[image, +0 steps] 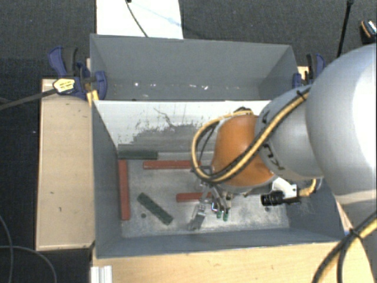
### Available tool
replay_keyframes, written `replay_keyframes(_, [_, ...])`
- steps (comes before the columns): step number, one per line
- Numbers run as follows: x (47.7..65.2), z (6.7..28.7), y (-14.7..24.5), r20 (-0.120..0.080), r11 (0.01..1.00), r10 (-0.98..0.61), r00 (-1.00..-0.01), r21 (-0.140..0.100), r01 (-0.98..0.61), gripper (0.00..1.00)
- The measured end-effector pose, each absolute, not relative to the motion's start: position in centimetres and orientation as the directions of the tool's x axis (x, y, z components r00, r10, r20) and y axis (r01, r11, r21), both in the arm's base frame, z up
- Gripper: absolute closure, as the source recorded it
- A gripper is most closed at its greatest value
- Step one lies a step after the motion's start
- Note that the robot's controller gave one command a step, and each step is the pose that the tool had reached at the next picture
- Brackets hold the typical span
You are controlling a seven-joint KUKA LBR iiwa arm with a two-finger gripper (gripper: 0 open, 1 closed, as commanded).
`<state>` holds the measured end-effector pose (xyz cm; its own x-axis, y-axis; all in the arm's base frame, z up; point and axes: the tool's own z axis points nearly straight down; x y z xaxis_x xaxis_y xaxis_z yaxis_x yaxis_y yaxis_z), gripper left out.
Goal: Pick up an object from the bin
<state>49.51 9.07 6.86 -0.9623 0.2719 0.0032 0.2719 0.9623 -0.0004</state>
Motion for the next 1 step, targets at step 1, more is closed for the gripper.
replay_keyframes(1, [49.51,6.89,9.08,0.003,0.961,0.276,-0.961,0.0,0.276,1.0])
